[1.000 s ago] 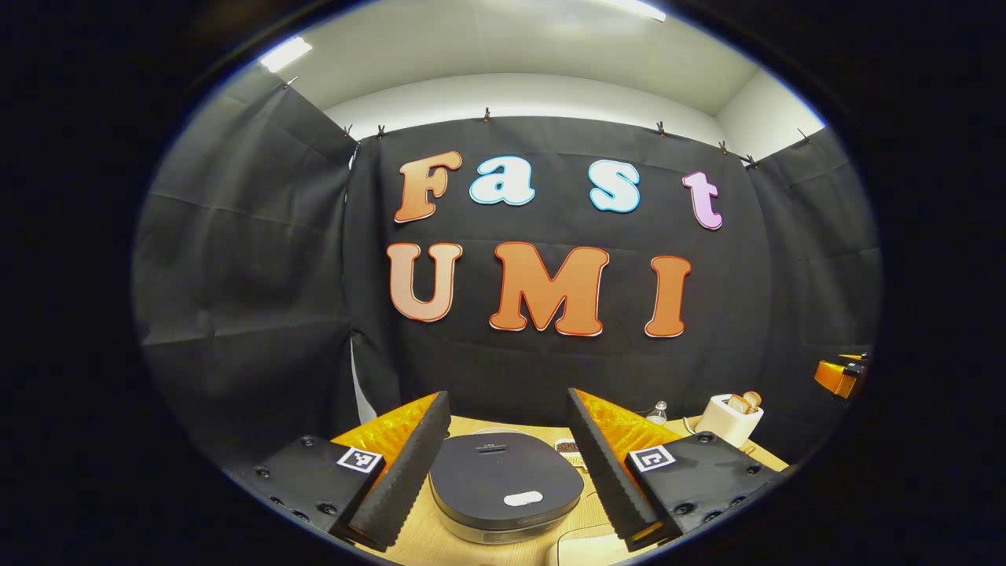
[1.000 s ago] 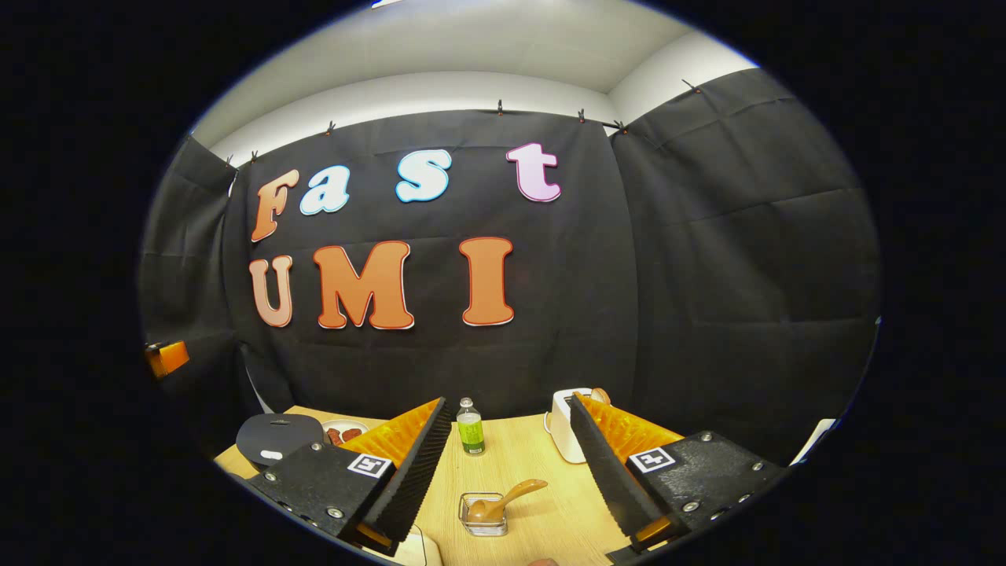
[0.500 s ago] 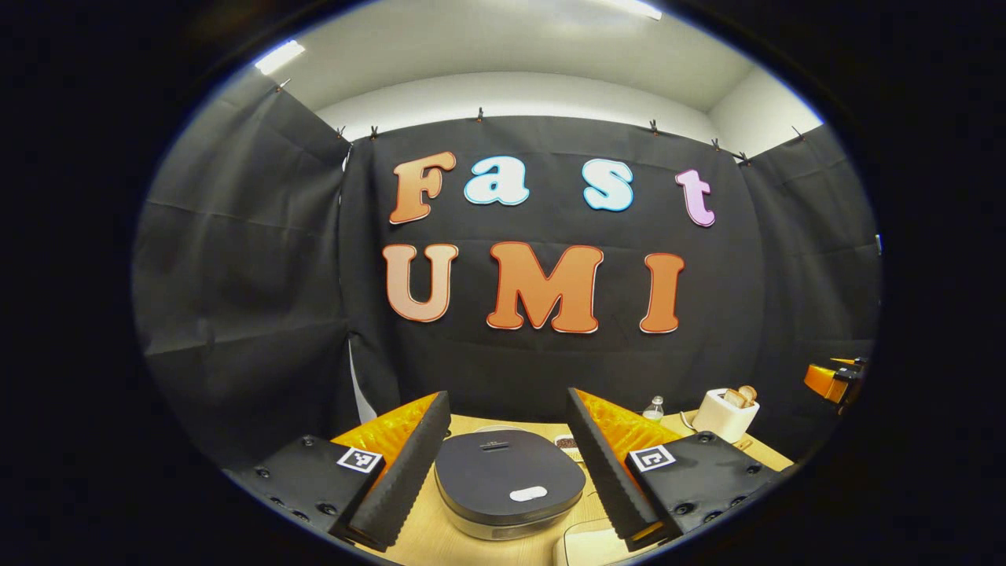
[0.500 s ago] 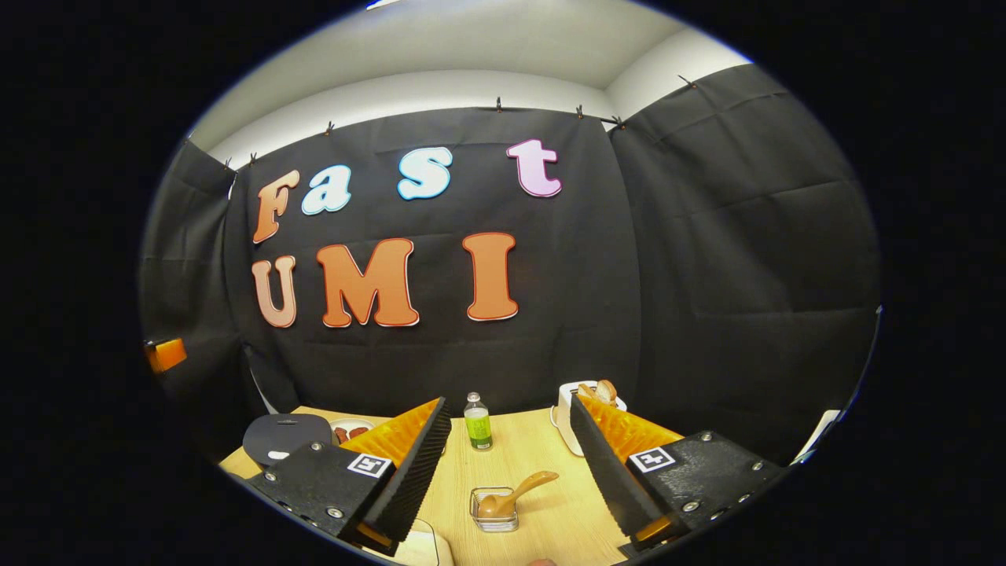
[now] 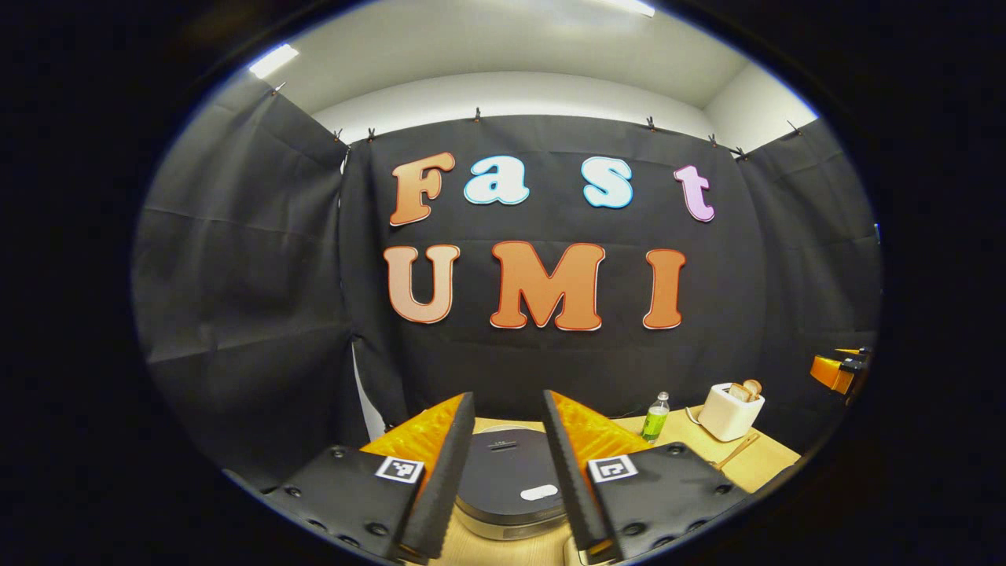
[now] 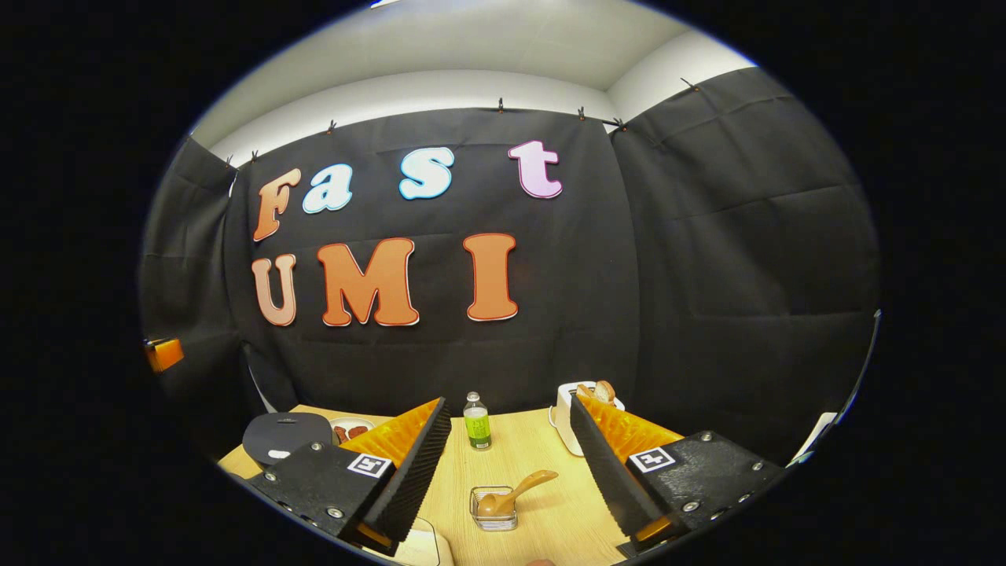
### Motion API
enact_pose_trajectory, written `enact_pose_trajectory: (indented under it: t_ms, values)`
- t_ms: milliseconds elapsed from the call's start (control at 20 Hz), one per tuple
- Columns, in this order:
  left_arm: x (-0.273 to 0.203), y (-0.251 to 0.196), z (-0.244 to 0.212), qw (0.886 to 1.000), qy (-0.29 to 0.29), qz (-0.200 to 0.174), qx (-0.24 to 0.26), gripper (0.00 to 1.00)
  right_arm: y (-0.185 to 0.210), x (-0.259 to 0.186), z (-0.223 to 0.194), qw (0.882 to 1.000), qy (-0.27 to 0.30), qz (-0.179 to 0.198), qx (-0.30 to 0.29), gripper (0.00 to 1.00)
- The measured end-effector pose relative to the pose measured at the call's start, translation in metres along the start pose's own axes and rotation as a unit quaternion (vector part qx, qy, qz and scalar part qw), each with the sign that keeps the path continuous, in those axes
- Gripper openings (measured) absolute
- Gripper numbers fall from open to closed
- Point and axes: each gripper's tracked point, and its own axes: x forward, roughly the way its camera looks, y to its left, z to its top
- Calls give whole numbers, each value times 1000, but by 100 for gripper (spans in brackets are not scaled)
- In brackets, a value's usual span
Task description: Close the left gripper, press the button to open the rice cooker; take a wooden spoon from the chopstick holder with the right hand, scoop a spoonful of rice and pour it into the rice cooker, then put the wooden spoon back into the chopstick holder.
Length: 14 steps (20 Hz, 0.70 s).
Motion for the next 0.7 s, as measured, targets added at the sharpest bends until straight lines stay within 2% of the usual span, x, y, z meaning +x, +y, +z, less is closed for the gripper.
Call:
enact_pose_trajectory:
  t_ms: [150,250,400,550,600,700]
  values:
    - [5,0,-1,1000,-1,7,1,24,0,1,-4,1000,4,-1,-7,94]
    - [8,-6,-10,1000,14,-7,-1,6,-1,3,-7,1000,7,-2,-12,94]
    - [20,-9,-18,999,25,-21,-21,5,0,4,-11,1000,13,-4,-11,94]
    - [28,-14,-35,999,38,-26,-13,4,2,7,-15,1000,18,-2,-9,94]
    - [33,-15,-42,999,45,-28,-10,0,2,8,-17,1000,20,-2,-9,94]
    - [43,-20,-58,997,62,-35,-8,4,3,8,-21,1000,25,0,-10,94]
